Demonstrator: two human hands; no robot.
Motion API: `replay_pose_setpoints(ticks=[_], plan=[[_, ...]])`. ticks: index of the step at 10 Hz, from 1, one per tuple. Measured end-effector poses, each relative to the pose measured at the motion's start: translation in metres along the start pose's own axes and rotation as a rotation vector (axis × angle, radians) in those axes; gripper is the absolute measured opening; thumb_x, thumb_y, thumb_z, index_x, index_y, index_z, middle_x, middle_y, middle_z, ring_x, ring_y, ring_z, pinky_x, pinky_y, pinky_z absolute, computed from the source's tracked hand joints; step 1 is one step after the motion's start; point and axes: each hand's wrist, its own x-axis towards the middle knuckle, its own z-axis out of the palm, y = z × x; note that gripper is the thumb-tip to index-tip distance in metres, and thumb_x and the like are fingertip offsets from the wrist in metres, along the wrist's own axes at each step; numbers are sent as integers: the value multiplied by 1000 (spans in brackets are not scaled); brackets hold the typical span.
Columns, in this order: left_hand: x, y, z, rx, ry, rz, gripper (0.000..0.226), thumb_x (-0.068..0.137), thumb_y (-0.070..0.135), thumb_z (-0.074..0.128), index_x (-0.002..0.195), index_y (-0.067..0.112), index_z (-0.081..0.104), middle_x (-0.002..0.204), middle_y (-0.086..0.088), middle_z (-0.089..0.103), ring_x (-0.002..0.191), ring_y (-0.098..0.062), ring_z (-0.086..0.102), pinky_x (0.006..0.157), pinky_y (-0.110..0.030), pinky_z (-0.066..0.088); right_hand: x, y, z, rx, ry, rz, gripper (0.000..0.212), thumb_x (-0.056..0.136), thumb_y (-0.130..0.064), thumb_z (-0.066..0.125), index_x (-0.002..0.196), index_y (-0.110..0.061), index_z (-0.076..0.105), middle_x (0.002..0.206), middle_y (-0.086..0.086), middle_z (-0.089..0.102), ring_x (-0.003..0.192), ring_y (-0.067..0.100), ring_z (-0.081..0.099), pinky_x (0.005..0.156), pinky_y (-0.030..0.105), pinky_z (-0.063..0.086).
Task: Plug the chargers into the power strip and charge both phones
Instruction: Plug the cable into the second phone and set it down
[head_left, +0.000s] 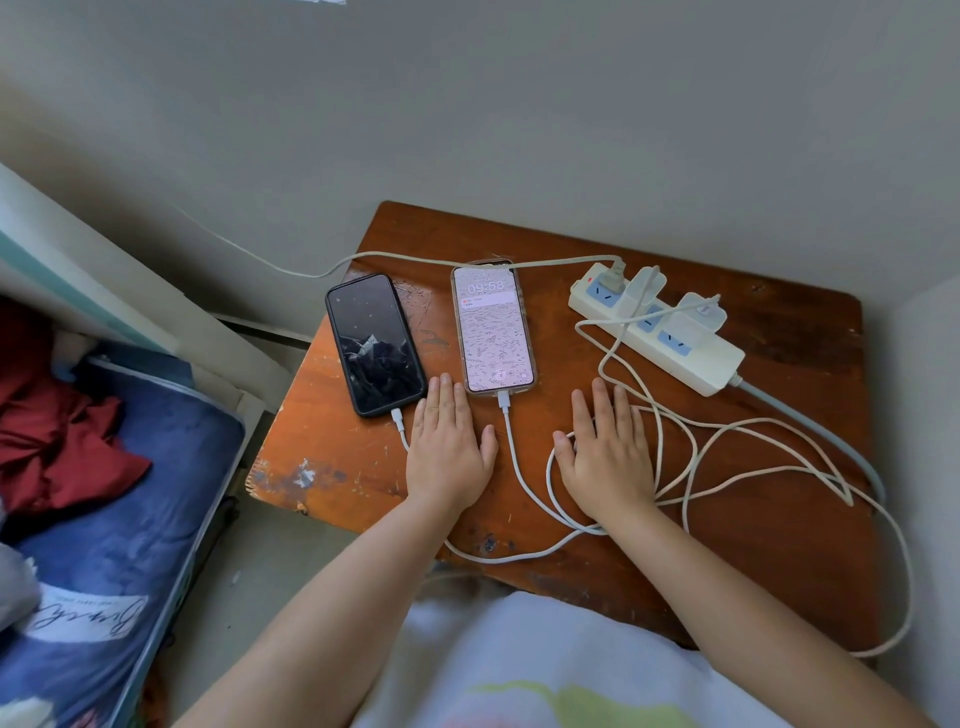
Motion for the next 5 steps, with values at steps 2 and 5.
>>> replay_pose_setpoints(ticks=[2, 5], plan=[[0, 1, -1, 2, 5, 3, 62, 93, 41, 25, 141, 6, 4, 153, -12, 5, 141, -22, -3, 107, -27, -9, 1, 1, 1, -1, -3, 7, 56, 94, -41, 30, 141, -11, 19, 152, 16, 16, 140, 33, 7, 114, 44, 8], [-1, 1, 0, 2, -2, -6, 63, 93, 42, 24, 141, 7, 3, 153, -12, 5, 141, -21, -3, 107, -28, -9, 1, 2, 3, -17, -1, 4, 57, 94, -42, 29, 141, -12, 18, 152, 15, 16, 140, 32, 7, 114, 43, 8]])
